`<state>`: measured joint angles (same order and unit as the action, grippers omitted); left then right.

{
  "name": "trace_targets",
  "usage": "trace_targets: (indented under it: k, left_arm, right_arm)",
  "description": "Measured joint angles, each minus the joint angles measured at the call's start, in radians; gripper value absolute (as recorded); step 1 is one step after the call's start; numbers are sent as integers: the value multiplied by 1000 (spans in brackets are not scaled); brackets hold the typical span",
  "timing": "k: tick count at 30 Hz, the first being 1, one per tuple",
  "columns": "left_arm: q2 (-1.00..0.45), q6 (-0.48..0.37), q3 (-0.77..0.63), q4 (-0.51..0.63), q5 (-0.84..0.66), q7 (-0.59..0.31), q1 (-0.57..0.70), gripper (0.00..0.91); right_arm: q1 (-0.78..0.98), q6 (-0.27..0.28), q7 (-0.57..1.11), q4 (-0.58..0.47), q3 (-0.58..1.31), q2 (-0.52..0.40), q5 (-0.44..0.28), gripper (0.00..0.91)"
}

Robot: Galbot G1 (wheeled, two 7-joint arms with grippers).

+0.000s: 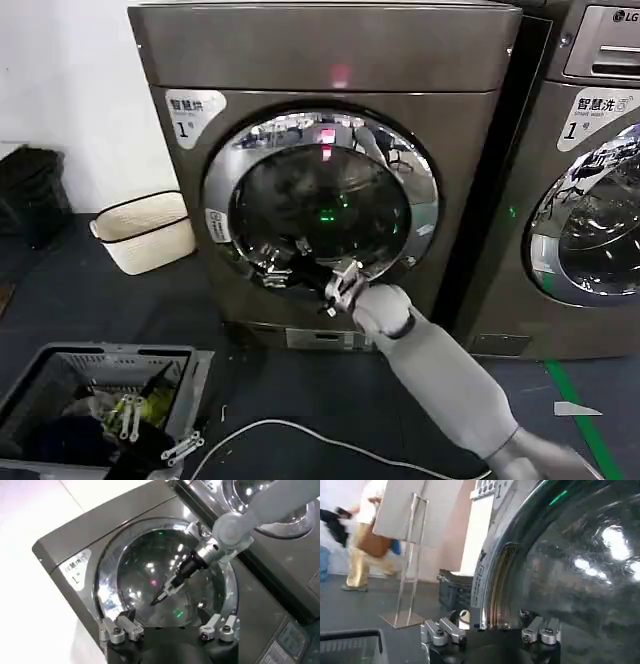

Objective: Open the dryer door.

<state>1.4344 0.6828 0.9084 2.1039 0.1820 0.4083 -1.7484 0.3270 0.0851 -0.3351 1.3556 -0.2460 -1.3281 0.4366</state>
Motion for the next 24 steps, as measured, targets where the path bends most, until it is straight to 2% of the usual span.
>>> trace_targets:
  k: [24]
  left_arm:
    - [8,10,10,7,-6,-3,-5,907]
  right_arm:
    - [-118,-31,-40,-178,-51,-111,-8,907]
